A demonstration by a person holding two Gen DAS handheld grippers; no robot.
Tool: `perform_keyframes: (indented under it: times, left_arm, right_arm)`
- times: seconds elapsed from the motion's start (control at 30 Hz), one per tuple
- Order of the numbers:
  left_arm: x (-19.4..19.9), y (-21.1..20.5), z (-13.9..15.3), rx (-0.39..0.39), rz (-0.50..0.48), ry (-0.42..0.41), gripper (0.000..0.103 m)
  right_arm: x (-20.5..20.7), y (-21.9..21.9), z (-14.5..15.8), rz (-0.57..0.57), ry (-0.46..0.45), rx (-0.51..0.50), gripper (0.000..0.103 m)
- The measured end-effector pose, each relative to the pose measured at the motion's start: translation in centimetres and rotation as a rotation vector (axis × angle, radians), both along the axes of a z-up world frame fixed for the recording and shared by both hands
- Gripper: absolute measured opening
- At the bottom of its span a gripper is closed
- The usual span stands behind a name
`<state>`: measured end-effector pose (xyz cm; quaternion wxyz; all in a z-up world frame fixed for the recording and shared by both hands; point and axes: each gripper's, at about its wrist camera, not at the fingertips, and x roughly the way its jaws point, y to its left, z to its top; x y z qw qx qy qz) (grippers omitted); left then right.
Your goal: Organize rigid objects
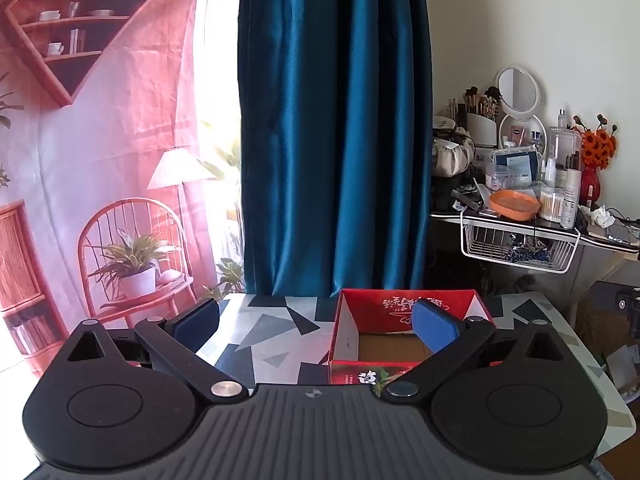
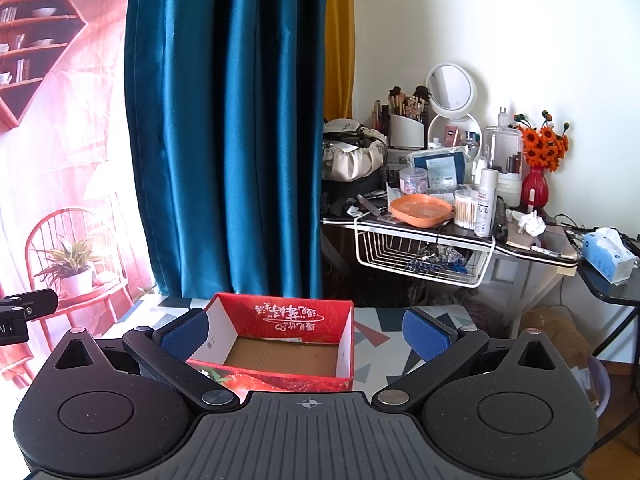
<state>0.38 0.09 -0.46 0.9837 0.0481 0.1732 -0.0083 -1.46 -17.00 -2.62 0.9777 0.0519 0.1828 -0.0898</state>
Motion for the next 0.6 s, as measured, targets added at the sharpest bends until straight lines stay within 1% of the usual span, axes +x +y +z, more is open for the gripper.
perform_keyframes:
  times: [0.1, 0.3, 0.37, 0.4, 0.6]
  left_arm:
    - [0.2, 0.2, -0.5, 0.001, 0.003, 0.003, 0.103]
    - [0.5, 0.8, -1.7, 0.001, 0.004, 0.005, 0.103]
    - [0.7, 1.0, -2.1, 0.001, 0.005, 0.006, 0.103]
    - [0.4, 0.3, -1.8, 0.002, 0.008, 0.006, 0.103]
    - [0.5, 0.3, -2.2, 0.007, 0.006, 0.005, 0.103]
  right_arm:
    - [-0.1, 0.0, 0.7, -0.001, -0.001, -0.003, 0.103]
    - [0.0, 0.1, 1.0, 0.005, -0.001, -0.015, 0.103]
    - [0.0, 0.1, 0.9, 0.004, 0.0, -0.014, 0.103]
    - [0.0, 0.1, 0.9, 0.004, -0.001, -0.014, 0.103]
    - [-0.1, 0.1, 0.5, 0.003, 0.001, -0.014, 0.103]
